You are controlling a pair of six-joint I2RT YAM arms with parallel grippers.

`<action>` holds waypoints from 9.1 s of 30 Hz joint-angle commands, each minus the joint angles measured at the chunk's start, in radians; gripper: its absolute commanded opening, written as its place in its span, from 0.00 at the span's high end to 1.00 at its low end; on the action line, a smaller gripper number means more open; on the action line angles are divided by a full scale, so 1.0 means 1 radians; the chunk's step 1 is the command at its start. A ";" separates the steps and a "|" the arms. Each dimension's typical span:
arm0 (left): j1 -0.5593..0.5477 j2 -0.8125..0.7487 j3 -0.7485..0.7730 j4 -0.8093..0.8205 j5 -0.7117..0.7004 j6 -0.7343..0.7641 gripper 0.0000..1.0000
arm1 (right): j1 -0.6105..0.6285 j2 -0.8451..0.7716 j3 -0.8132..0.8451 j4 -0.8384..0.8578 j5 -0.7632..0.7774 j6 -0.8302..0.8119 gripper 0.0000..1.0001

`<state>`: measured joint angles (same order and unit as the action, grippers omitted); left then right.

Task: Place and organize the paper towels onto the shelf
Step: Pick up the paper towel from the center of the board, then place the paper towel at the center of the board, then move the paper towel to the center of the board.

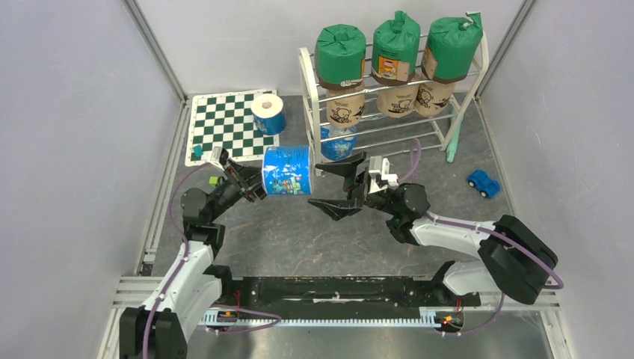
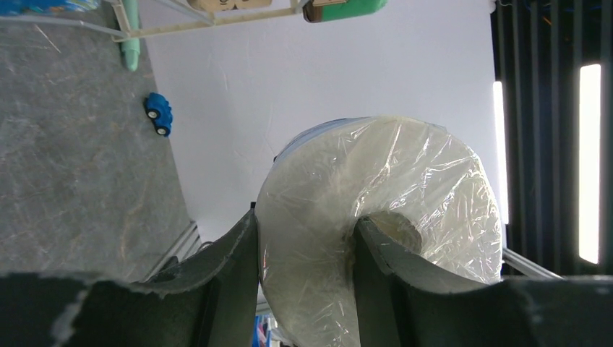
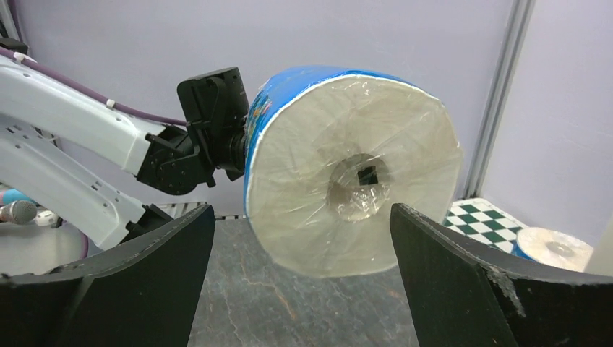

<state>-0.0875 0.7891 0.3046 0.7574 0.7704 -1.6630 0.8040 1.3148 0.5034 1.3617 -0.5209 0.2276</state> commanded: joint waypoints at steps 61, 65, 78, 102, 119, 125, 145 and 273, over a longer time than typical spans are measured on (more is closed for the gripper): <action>-0.086 0.009 -0.027 0.181 -0.061 -0.028 0.65 | 0.109 0.002 0.104 -0.030 -0.033 -0.074 0.23; -0.093 0.011 -0.023 0.184 -0.043 -0.012 0.65 | 0.109 0.016 0.115 -0.007 -0.050 -0.043 0.30; -0.093 0.048 0.004 0.158 -0.005 0.111 0.42 | 0.109 -0.085 0.085 -0.154 -0.053 -0.084 0.64; -0.037 -0.102 0.470 -1.201 -0.503 1.281 0.05 | 0.052 -0.428 0.221 -1.520 0.372 -0.516 1.00; -0.044 -0.228 0.350 -1.196 -0.739 1.367 0.05 | 0.080 0.213 0.778 -2.134 0.435 -0.776 0.93; -0.055 -0.233 0.344 -1.196 -0.749 1.370 0.06 | 0.114 0.312 0.830 -2.181 0.400 -0.832 0.83; -0.061 -0.210 0.339 -1.178 -0.657 1.369 0.06 | 0.152 0.202 0.802 -2.149 0.501 -0.792 0.02; -0.062 -0.184 0.337 -1.180 -0.616 1.364 0.06 | -0.159 -0.293 -0.242 -0.769 0.758 -0.236 0.41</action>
<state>-0.1474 0.6140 0.6476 -0.4545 0.1589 -0.3344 0.6670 1.0435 0.2718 0.5159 0.2329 0.0055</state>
